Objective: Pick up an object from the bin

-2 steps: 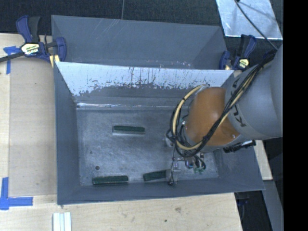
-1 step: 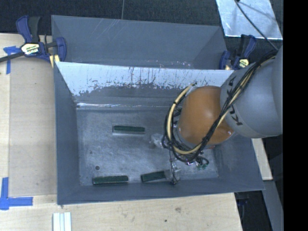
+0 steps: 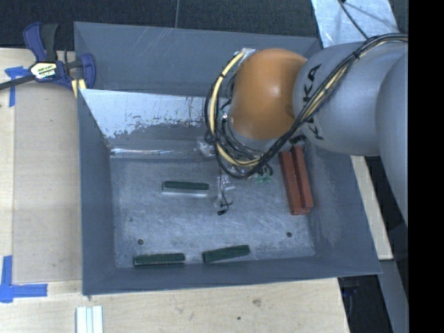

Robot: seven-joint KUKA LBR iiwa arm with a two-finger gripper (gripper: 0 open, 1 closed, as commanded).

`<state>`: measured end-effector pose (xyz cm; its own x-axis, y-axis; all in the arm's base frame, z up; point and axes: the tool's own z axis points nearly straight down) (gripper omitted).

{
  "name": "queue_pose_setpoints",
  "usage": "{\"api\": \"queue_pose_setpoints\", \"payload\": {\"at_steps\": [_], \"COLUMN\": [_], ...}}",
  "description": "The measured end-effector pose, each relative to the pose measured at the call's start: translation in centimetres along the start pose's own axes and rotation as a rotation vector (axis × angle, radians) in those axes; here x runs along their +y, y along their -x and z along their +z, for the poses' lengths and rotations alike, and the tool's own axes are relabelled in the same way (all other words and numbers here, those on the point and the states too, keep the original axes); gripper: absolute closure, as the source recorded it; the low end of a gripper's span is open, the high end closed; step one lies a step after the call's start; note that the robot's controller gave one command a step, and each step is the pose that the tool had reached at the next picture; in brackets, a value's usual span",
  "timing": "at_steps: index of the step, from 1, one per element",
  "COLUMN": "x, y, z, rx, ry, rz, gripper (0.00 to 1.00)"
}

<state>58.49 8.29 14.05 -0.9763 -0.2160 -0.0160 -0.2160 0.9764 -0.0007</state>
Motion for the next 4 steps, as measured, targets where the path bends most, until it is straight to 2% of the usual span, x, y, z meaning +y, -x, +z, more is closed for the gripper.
{"api": "queue_pose_setpoints", "payload": {"at_steps": [1,2,3,4], "x": [-0.2,-0.2,0.4,0.4], "y": [-0.5,-0.5,4.2,4.3], "z": [0.5,0.5,7.5,6.9], "rx": [0.013,0.013,0.015,0.009], "ry": [0.0,0.0,0.002,0.001], "rz": [0.001,0.0,0.038,0.037], "gripper": [1.0,0.0,0.0,1.0]}}
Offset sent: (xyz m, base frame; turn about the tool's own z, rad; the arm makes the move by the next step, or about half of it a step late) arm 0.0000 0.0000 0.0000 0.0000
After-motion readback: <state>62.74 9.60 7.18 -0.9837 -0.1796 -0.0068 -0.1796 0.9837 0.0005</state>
